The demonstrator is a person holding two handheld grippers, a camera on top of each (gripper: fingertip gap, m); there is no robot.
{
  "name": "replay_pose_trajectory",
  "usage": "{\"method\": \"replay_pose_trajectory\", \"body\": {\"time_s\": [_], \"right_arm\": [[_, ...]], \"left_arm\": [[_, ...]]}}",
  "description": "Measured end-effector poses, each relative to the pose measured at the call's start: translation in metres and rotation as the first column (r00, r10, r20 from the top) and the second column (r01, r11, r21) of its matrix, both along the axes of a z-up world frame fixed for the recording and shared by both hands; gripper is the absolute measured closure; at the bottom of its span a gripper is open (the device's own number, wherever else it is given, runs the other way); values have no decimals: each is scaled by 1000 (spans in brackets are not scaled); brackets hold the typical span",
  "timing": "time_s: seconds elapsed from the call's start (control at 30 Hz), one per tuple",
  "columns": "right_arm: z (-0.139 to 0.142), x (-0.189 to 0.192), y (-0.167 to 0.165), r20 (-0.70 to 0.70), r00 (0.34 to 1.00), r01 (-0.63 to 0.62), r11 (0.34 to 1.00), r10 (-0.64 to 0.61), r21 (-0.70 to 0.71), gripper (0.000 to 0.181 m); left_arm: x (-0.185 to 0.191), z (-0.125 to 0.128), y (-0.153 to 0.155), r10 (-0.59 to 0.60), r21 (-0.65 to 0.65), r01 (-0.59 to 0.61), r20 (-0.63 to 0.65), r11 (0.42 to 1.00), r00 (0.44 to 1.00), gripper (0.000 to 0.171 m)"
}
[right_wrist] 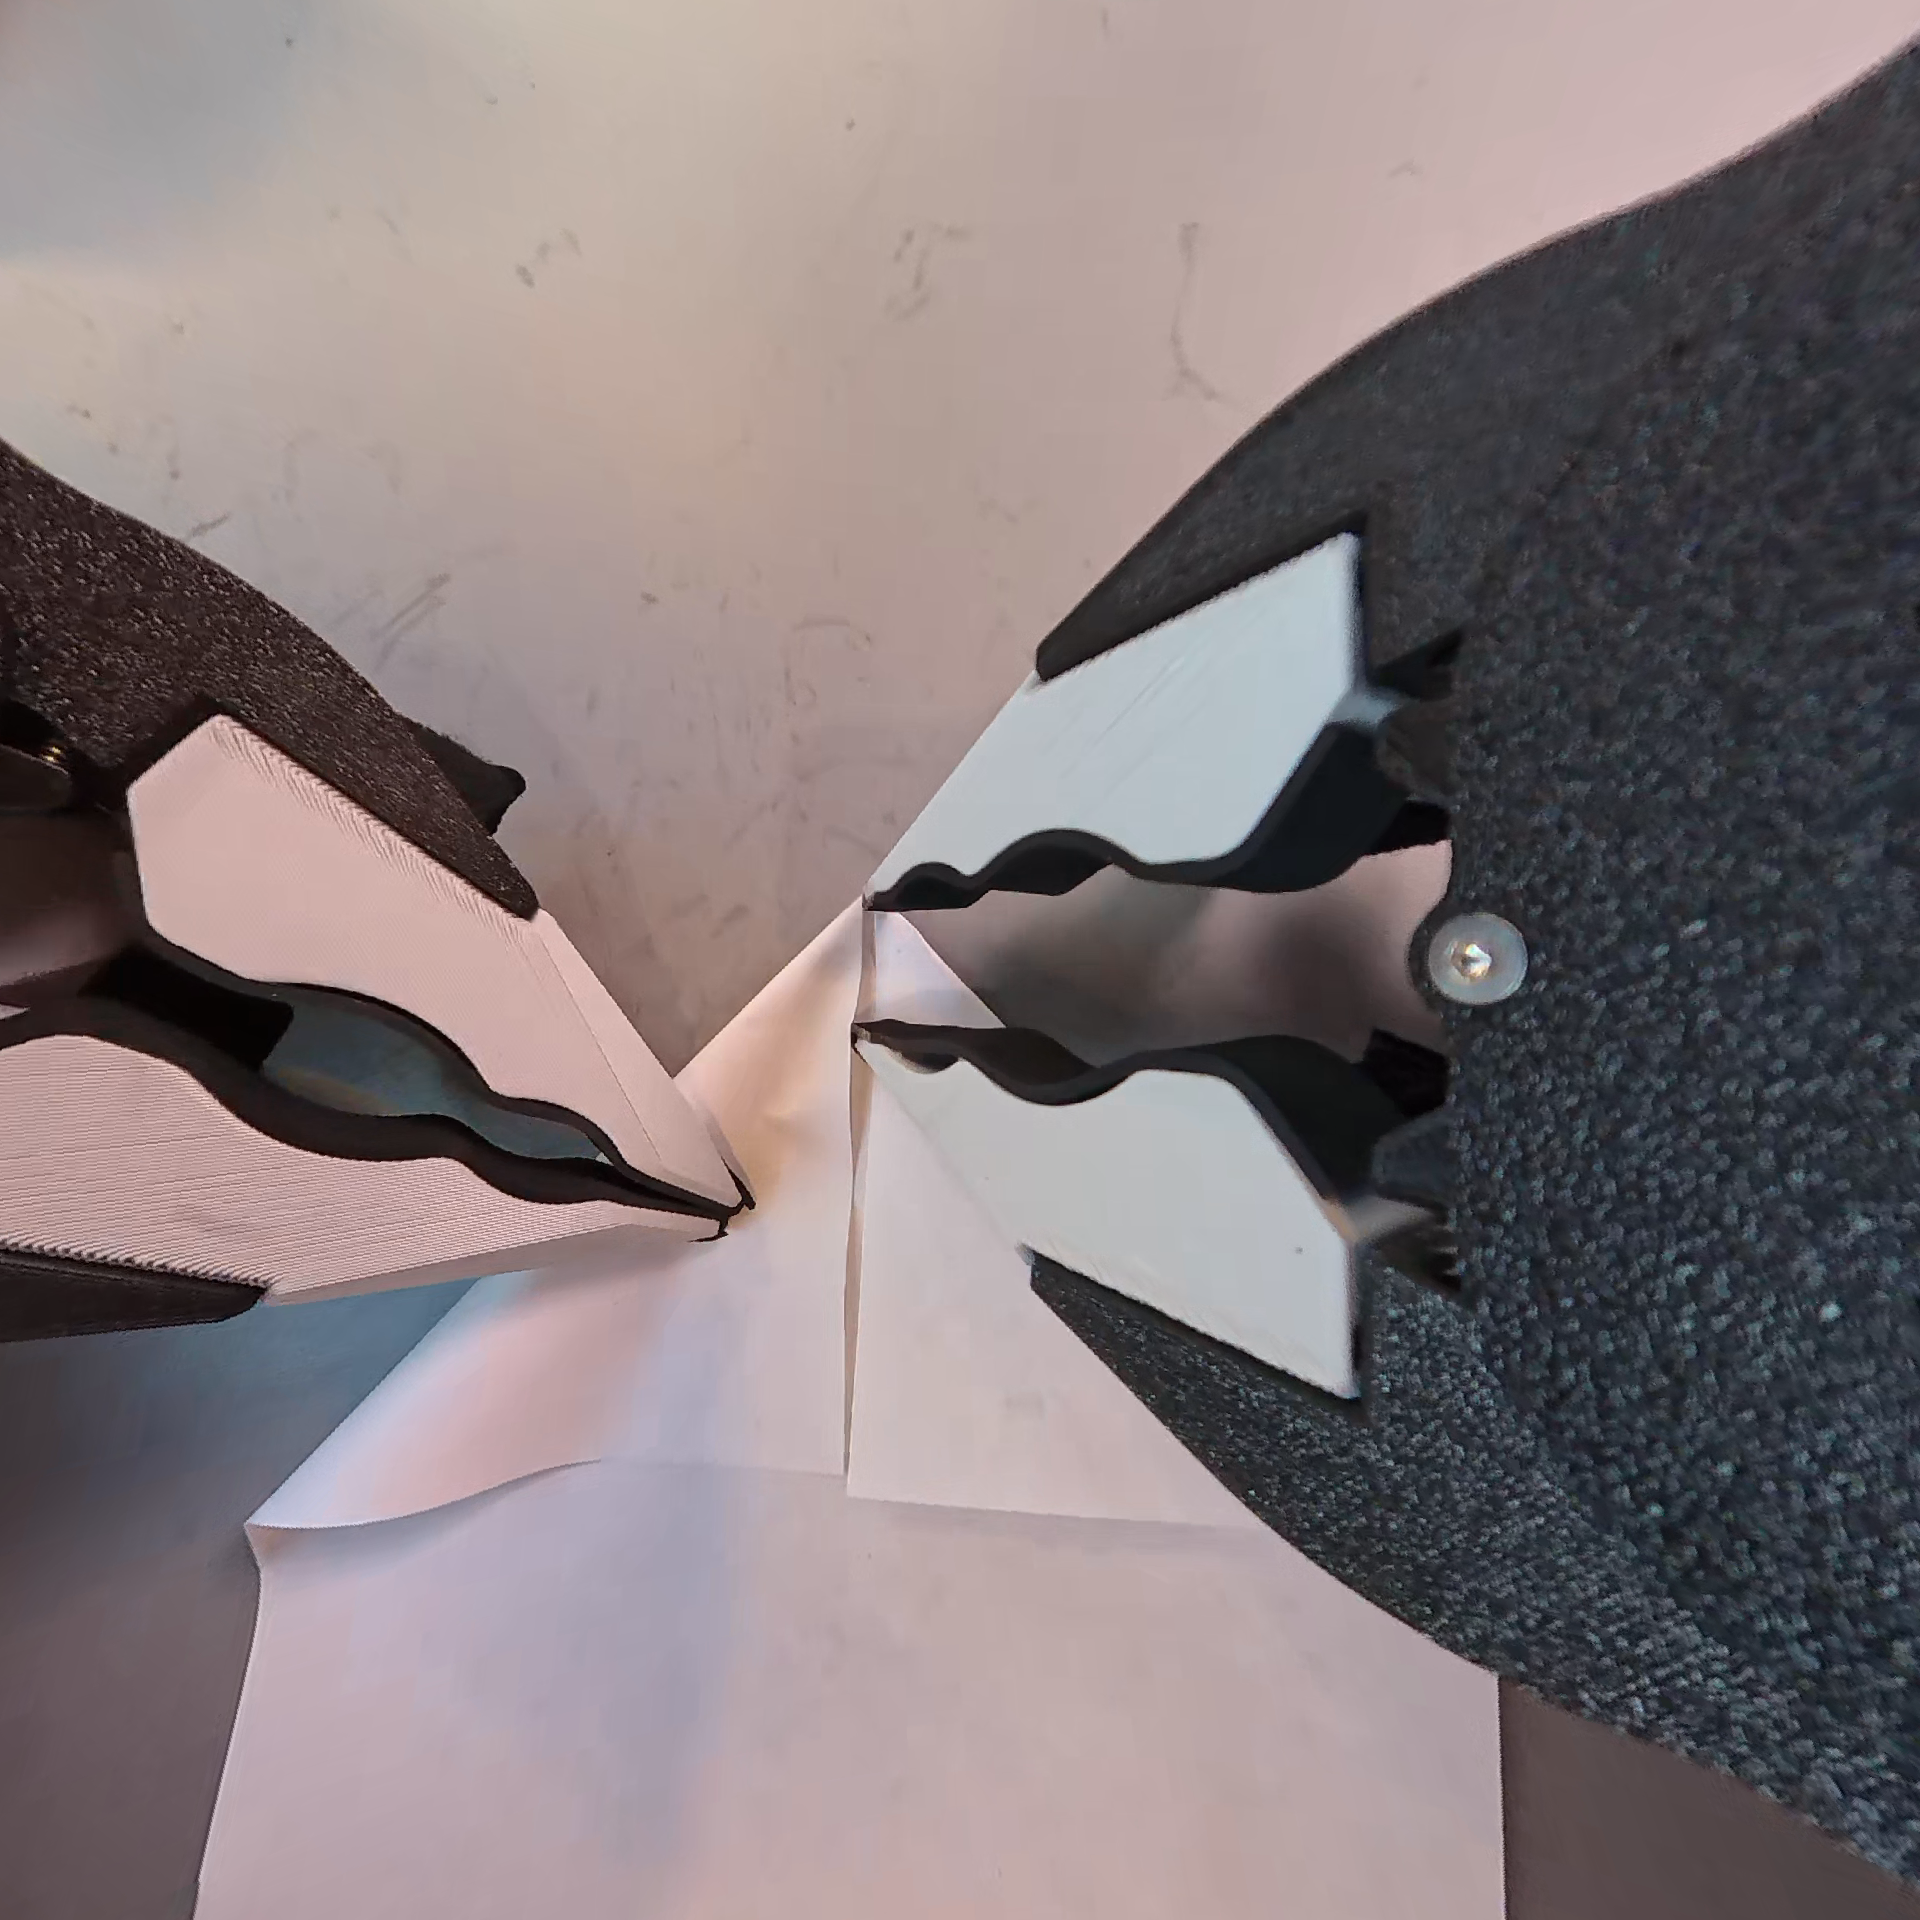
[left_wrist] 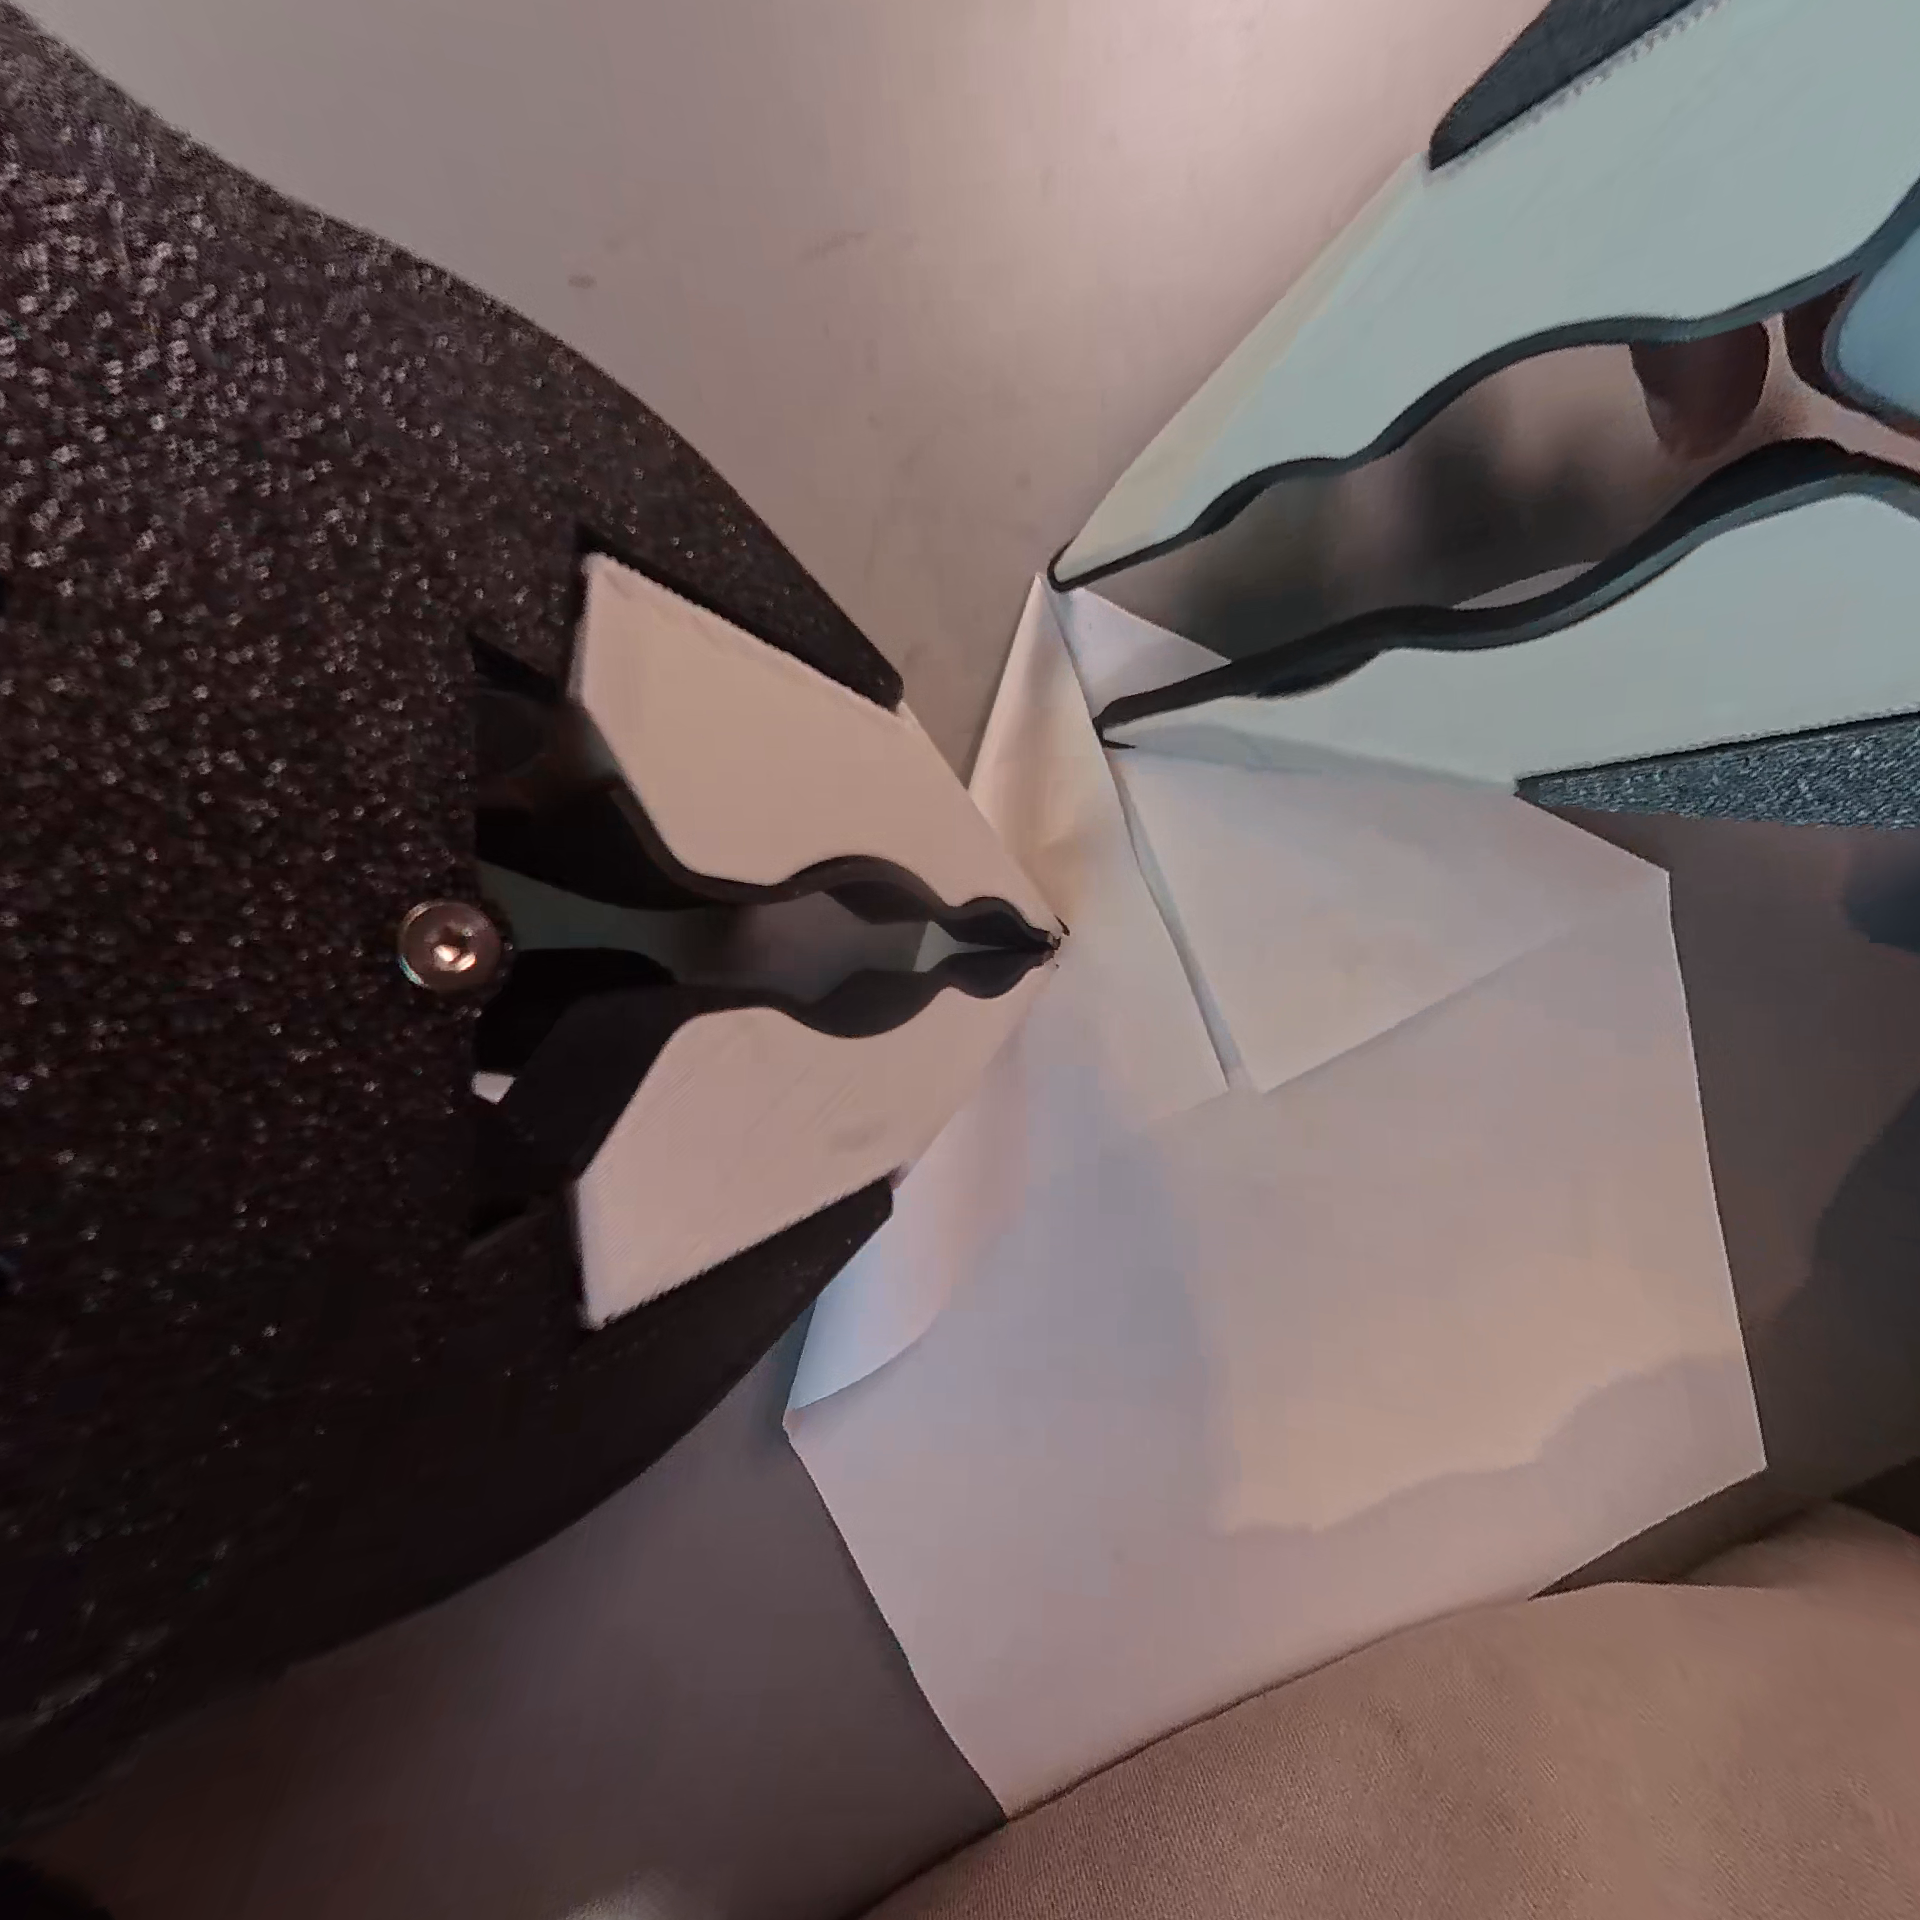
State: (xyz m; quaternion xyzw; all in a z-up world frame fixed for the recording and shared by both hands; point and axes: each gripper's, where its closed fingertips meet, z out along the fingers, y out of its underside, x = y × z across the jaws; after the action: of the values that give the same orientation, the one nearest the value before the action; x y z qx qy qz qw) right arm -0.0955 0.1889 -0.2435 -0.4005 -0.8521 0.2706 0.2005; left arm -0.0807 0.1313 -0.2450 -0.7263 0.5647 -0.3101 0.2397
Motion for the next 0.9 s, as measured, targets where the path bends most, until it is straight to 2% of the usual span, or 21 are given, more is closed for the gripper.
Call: {"method": "replay_pose_trajectory", "body": {"time_s": [0.3, 0.5, 0.7, 0.9], "right_arm": [[0, 2, -6, -40, 999, 8, 999, -6, 41, 169], [1, -2, -1, -31, 999, 19, 999, -18, 33, 158], [1, -2, -4, 15, 993, -119, 984, 118, 130, 160], [-2, -2, -7, 170, 961, -232, 970, 218, 69, 159]], "left_arm": [[-1, 0, -3, -45, 3, 45, 27, 999, 999, 171], [-1, 0, -3, -76, -4, 76, 18, 997, 997, 171], [-1, 0, -3, -103, -35, 104, 17, 994, 994, 171], [-1, 0, -3, -127, -58, 128, 15, 990, 992, 171]]}}
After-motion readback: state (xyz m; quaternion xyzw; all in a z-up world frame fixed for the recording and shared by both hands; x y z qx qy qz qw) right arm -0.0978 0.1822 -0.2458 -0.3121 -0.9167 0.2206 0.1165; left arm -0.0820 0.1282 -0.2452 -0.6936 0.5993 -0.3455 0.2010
